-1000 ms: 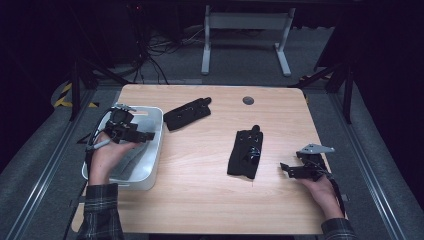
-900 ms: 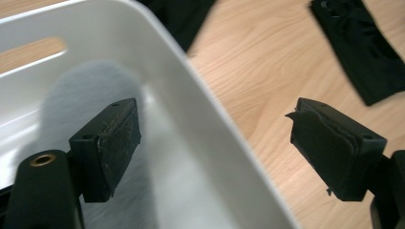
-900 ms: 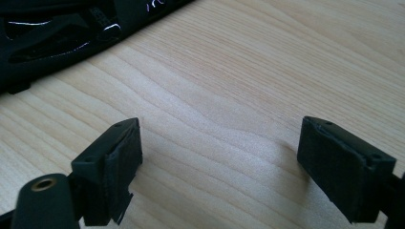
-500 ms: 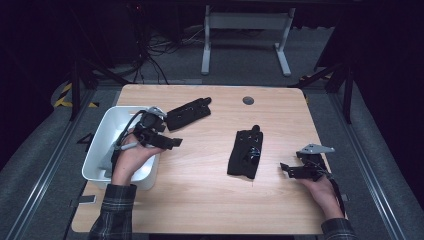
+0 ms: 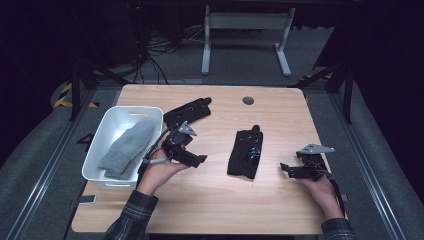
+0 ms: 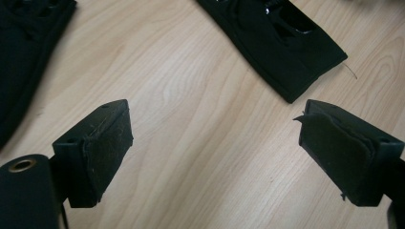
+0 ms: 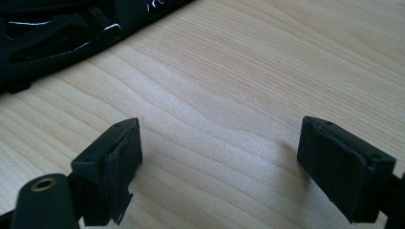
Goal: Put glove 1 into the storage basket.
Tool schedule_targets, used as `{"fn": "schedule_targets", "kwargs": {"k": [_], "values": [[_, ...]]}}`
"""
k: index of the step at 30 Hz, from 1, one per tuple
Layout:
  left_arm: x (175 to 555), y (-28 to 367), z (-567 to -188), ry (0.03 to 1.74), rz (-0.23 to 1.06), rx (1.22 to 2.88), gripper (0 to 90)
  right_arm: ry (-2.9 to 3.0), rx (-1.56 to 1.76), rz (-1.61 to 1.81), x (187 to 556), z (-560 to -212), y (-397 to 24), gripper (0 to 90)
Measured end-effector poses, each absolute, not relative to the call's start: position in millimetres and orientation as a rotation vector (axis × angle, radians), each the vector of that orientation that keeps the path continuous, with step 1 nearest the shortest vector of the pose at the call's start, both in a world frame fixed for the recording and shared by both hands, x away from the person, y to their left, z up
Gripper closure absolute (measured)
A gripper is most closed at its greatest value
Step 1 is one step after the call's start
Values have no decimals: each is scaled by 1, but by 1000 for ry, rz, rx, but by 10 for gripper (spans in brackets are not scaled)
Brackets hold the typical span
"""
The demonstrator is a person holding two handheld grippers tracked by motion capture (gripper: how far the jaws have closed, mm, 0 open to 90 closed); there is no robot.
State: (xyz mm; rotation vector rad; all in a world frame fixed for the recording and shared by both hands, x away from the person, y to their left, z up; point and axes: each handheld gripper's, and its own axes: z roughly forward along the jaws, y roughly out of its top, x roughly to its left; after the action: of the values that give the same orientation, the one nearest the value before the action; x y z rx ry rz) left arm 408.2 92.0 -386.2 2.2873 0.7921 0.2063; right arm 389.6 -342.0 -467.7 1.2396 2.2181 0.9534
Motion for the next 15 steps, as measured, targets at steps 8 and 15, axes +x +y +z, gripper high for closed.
{"fn": "schedule_targets", "kwargs": {"k": [8, 15], "values": [[389, 85, -425, 751, 217, 2319, 102, 2214, 1245, 949, 390, -468, -342, 151], [380, 83, -450, 727, 196, 2388, 91, 2213, 1253, 933, 390, -467, -340, 169]]}}
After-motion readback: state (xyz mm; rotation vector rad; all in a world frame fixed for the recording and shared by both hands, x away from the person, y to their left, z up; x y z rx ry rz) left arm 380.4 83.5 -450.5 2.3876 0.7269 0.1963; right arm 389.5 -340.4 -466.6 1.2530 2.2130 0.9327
